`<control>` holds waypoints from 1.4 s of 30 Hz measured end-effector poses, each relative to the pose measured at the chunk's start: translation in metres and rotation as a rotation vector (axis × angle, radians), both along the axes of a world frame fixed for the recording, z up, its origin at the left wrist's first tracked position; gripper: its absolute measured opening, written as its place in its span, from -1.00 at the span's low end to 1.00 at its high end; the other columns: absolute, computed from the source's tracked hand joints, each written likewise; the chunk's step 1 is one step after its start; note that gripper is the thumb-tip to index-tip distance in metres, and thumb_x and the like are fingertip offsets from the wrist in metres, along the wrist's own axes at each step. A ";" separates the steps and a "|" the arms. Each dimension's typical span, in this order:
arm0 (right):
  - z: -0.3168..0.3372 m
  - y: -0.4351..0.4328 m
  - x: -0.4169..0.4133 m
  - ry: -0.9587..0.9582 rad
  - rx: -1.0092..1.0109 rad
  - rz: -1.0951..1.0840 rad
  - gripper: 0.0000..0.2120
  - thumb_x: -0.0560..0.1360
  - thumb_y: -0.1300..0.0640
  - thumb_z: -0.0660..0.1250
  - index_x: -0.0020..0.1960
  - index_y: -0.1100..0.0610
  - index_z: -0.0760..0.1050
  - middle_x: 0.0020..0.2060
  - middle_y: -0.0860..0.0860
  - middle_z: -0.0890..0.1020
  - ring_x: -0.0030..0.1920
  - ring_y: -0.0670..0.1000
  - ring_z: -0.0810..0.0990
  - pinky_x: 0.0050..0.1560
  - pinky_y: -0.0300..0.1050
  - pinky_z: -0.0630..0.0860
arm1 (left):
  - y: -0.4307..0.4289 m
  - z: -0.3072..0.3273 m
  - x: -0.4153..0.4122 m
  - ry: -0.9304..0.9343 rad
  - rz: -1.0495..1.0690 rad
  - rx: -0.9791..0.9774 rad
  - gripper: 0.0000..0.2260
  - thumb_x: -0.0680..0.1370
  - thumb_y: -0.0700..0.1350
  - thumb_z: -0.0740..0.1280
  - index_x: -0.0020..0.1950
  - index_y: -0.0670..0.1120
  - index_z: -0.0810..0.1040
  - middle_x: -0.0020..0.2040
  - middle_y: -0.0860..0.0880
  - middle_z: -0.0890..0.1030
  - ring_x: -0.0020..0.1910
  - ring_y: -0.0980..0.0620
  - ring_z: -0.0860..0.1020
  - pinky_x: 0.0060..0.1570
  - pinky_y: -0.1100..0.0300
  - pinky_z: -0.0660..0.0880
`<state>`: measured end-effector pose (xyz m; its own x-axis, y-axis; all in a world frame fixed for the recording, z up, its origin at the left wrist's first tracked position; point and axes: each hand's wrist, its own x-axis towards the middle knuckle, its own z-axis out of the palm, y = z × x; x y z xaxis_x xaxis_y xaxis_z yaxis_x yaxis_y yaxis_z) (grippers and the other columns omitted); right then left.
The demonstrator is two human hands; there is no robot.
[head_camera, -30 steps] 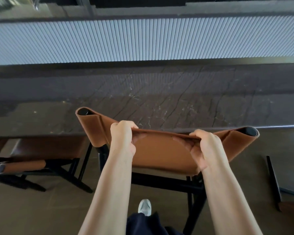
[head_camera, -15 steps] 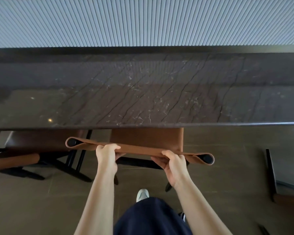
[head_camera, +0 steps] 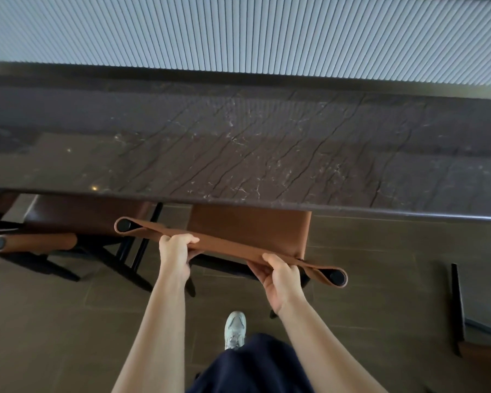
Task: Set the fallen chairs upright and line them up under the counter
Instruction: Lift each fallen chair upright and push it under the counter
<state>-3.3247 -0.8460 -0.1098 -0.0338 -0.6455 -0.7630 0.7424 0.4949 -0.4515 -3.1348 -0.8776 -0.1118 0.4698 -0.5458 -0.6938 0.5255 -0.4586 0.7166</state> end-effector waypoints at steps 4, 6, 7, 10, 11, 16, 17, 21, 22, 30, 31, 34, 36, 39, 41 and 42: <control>-0.010 0.008 0.014 -0.082 0.078 0.017 -0.82 0.51 0.49 0.26 0.09 0.37 0.46 -0.18 0.25 0.70 -0.21 0.17 0.72 -0.22 0.04 0.68 | 0.010 -0.009 0.017 0.022 0.027 0.000 -0.51 0.46 -0.47 0.26 0.35 -0.19 0.30 -0.01 -0.21 0.53 -0.14 -0.12 0.61 -0.34 0.12 0.58; -0.014 0.011 0.022 -0.108 0.120 0.039 -0.82 0.51 0.49 0.26 0.10 0.36 0.47 -0.14 0.26 0.69 -0.15 0.20 0.70 -0.22 0.05 0.67 | 0.015 -0.013 0.025 0.048 0.038 0.009 -0.53 0.46 -0.48 0.25 0.34 -0.20 0.32 -0.05 -0.19 0.53 -0.14 -0.13 0.61 -0.34 0.10 0.58; -0.016 0.012 0.026 -0.109 0.132 0.052 -0.79 0.52 0.49 0.26 0.14 0.35 0.46 -0.07 0.29 0.66 -0.11 0.21 0.69 -0.22 0.05 0.67 | 0.016 -0.014 0.029 0.060 0.039 0.007 -0.54 0.47 -0.48 0.25 0.33 -0.21 0.34 -0.06 -0.19 0.54 -0.13 -0.14 0.61 -0.33 0.09 0.58; -0.016 0.006 0.030 -0.091 0.120 0.085 -0.79 0.52 0.48 0.26 0.14 0.36 0.44 -0.02 0.32 0.62 -0.12 0.23 0.69 -0.24 0.05 0.67 | 0.015 -0.016 0.034 0.107 0.046 -0.025 -0.60 0.48 -0.48 0.23 0.28 -0.21 0.39 -0.04 -0.19 0.55 -0.03 -0.18 0.61 -0.33 0.07 0.59; -0.016 0.001 0.029 -0.083 0.119 0.097 -0.81 0.52 0.48 0.25 0.12 0.36 0.44 -0.02 0.33 0.62 -0.13 0.23 0.69 -0.26 0.05 0.67 | 0.012 -0.016 0.033 0.117 0.055 -0.030 -0.61 0.47 -0.48 0.23 0.26 -0.21 0.40 -0.03 -0.20 0.55 0.01 -0.20 0.61 -0.34 0.07 0.59; -0.013 -0.019 0.020 -0.055 0.105 0.167 -0.87 0.54 0.48 0.21 0.03 0.32 0.44 -0.07 0.30 0.62 -0.14 0.22 0.66 -0.34 0.01 0.65 | 0.003 -0.019 0.028 0.163 0.076 -0.030 -0.57 0.46 -0.50 0.24 0.29 -0.24 0.40 0.06 -0.26 0.55 -0.04 -0.23 0.61 -0.29 0.00 0.62; -0.012 -0.023 0.019 -0.053 0.109 0.176 -0.87 0.55 0.47 0.21 0.04 0.32 0.44 -0.08 0.29 0.62 -0.13 0.21 0.66 -0.32 0.03 0.64 | 0.000 -0.019 0.028 0.171 0.067 -0.029 -0.55 0.46 -0.50 0.24 0.32 -0.25 0.39 0.05 -0.26 0.55 -0.03 -0.25 0.61 -0.26 -0.02 0.63; -0.010 -0.033 0.015 -0.032 0.115 0.224 -0.84 0.56 0.44 0.23 0.12 0.30 0.44 -0.03 0.27 0.61 -0.08 0.21 0.66 -0.19 0.04 0.62 | -0.007 -0.015 0.032 0.200 0.045 -0.006 -0.52 0.48 -0.49 0.26 0.37 -0.22 0.35 0.07 -0.26 0.55 0.00 -0.27 0.62 -0.20 -0.07 0.63; -0.010 -0.033 0.014 -0.025 0.120 0.239 -0.85 0.57 0.42 0.24 0.12 0.30 0.44 -0.02 0.27 0.62 -0.06 0.21 0.66 -0.18 0.04 0.62 | -0.007 -0.014 0.032 0.205 0.041 0.000 -0.53 0.49 -0.48 0.26 0.36 -0.20 0.36 0.08 -0.26 0.55 -0.01 -0.26 0.62 -0.22 -0.07 0.63; -0.010 -0.024 0.010 0.002 0.111 0.294 -0.77 0.52 0.21 0.41 0.15 0.17 0.47 0.10 0.22 0.65 -0.06 0.18 0.72 -0.15 0.03 0.64 | 0.004 -0.004 0.029 0.292 0.039 -0.020 -0.74 0.57 -0.31 0.31 0.24 -0.19 0.44 0.20 -0.26 0.52 0.11 -0.24 0.59 -0.14 -0.13 0.63; -0.008 -0.022 0.009 -0.003 0.110 0.282 -0.75 0.52 0.21 0.41 0.17 0.16 0.47 0.12 0.23 0.63 -0.06 0.19 0.72 -0.14 0.03 0.64 | 0.007 -0.002 0.029 0.305 0.054 -0.036 -0.72 0.57 -0.30 0.32 0.27 -0.19 0.43 0.21 -0.26 0.50 0.14 -0.25 0.58 -0.14 -0.12 0.63; -0.001 -0.016 0.004 -0.016 0.093 0.251 -0.75 0.54 0.20 0.37 0.19 0.14 0.45 0.16 0.25 0.60 -0.01 0.21 0.70 -0.05 0.06 0.63 | 0.018 0.003 0.026 0.319 0.087 -0.093 -0.70 0.58 -0.28 0.31 0.31 -0.22 0.43 0.21 -0.26 0.54 0.04 -0.23 0.63 -0.22 -0.02 0.64; 0.005 -0.010 -0.002 -0.007 0.068 0.254 -0.73 0.57 0.19 0.33 0.26 0.16 0.43 0.18 0.26 0.59 0.01 0.21 0.69 -0.04 0.05 0.62 | 0.026 0.007 0.023 0.312 0.100 -0.122 -0.70 0.58 -0.27 0.31 0.32 -0.22 0.43 0.20 -0.26 0.55 -0.05 -0.19 0.67 -0.18 0.01 0.64; 0.014 0.004 -0.014 -0.008 0.020 0.256 -0.68 0.60 0.19 0.27 0.32 0.23 0.40 0.15 0.28 0.61 0.00 0.22 0.68 -0.09 0.03 0.61 | 0.041 0.014 0.013 0.289 0.069 -0.169 -0.68 0.58 -0.27 0.31 0.33 -0.23 0.42 0.29 -0.27 0.50 0.05 -0.19 0.63 -0.07 0.02 0.63; 0.019 0.014 -0.023 -0.016 -0.012 0.256 -0.68 0.60 0.20 0.25 0.32 0.29 0.40 0.12 0.28 0.63 0.00 0.22 0.68 -0.11 0.02 0.62 | 0.051 0.018 0.005 0.252 0.014 -0.191 -0.65 0.58 -0.27 0.30 0.36 -0.25 0.39 0.36 -0.27 0.45 0.15 -0.20 0.58 0.00 0.01 0.60; 0.022 0.021 -0.029 -0.016 -0.032 0.262 -0.68 0.61 0.19 0.24 0.32 0.30 0.40 0.11 0.27 0.65 0.00 0.21 0.69 -0.10 0.02 0.62 | 0.059 0.021 -0.001 0.232 -0.017 -0.202 -0.66 0.59 -0.26 0.29 0.37 -0.25 0.38 0.37 -0.26 0.44 0.19 -0.20 0.56 0.03 0.01 0.58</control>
<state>-3.3538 -0.8247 -0.0880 0.1501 -0.6540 -0.7414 0.5978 0.6573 -0.4588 -3.1354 -0.8190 -0.0908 0.3015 -0.6900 -0.6581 0.6791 -0.3291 0.6562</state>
